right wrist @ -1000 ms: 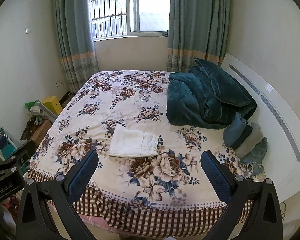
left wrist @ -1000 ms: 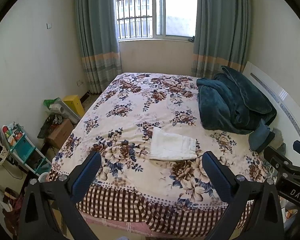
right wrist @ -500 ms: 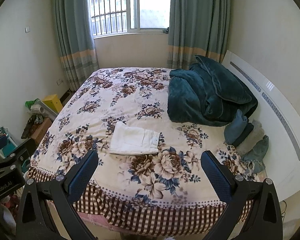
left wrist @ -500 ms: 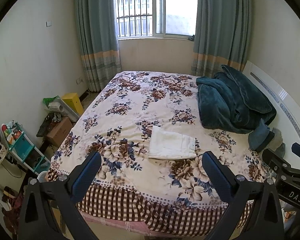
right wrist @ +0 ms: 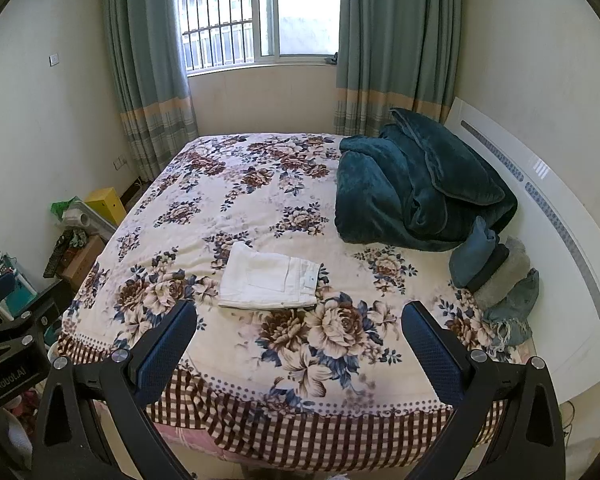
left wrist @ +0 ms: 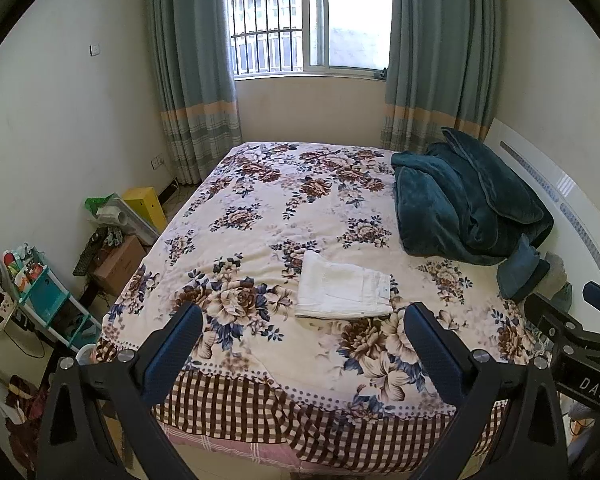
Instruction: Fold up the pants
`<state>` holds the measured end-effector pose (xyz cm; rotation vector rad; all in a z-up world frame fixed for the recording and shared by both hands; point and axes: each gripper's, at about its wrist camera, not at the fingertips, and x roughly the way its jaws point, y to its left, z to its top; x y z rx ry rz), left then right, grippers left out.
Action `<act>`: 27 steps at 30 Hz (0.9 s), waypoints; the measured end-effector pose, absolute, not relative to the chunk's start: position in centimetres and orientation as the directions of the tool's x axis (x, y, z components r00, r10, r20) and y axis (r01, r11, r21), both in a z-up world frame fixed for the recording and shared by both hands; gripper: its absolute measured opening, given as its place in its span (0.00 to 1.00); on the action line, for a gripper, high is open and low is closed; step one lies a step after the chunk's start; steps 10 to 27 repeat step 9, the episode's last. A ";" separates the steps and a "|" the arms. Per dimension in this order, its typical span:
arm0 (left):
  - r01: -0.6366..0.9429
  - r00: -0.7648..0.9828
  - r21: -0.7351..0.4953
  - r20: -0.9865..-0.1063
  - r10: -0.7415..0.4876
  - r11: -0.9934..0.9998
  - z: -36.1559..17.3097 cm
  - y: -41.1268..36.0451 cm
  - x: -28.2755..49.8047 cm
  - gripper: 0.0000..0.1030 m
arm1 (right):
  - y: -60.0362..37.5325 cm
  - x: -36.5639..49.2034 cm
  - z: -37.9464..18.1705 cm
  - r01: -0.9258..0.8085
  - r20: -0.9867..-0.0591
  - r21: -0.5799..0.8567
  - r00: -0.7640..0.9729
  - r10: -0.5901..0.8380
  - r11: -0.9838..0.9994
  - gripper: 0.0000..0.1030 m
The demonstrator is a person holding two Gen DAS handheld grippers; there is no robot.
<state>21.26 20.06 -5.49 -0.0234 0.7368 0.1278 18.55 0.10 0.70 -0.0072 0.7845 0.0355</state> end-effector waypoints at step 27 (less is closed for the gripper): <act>-0.121 0.735 0.029 -0.669 0.110 0.992 -5.5 20.2 21.6 1.00 | 0.0 18.6 0.9 -0.030 -0.706 0.008 0.707 0.027 1.000 1.00</act>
